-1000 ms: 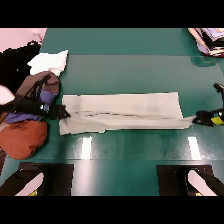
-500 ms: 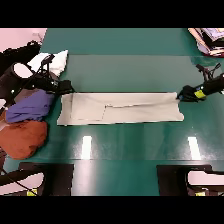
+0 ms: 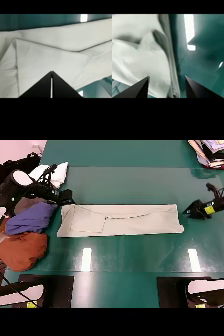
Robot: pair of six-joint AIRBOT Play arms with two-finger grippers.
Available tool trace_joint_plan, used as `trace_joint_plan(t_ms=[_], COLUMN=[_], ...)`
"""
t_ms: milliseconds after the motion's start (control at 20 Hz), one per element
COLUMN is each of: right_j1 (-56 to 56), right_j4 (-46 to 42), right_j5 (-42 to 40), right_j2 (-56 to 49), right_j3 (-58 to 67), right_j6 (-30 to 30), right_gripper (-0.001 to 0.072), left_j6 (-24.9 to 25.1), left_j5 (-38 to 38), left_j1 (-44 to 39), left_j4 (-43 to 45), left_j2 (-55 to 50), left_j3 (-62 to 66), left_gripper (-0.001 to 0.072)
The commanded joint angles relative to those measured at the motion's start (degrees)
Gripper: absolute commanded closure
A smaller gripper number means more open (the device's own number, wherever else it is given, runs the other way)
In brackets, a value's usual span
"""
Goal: Fold the shirts.
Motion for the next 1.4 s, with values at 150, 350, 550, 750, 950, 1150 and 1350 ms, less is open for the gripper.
trace_joint_plan(t_ms=[150,350,550,750,950,1150,1350], right_j1=[0.22,5.22,7.52,10.58,16.87,23.39,29.27], right_j4=[9.03,9.22,9.35,9.42,9.49,14.45,20.57], right_j5=[-1.07,-0.66,0.74,3.37,4.2,4.94,5.22], right_j2=[-6.49,-7.87,-3.5,5.18,9.94,10.36,7.78], right_j3=[-4.76,-1.86,1.29,9.27,18.86,26.8,30.69], right_j6=[-4.52,-5.25,-5.6,1.38,5.55,6.36,6.36], right_gripper=[0.0215,0.0544,0.0695,0.0695,0.0695,0.0695,0.0695], left_j6=[0.76,0.76,0.5,0.28,-0.76,-1.25,-1.92], left_j5=[1.14,7.76,11.72,12.39,12.24,14.14,18.1], left_j1=[-2.64,-10.27,-18.91,-26.67,-31.3,-31.67,-31.65], left_j4=[-3.93,-3.87,-4.28,-4.9,-6.99,-9.25,-9.05], left_j2=[-0.17,-1.27,-7.43,-17.7,-26.23,-29.14,-29.14], left_j3=[-0.22,-0.15,1.4,10.21,18.08,19.41,19.41], left_gripper=[0.0685,0.0686,0.0685,0.0686,0.0686,0.0685,0.0686])
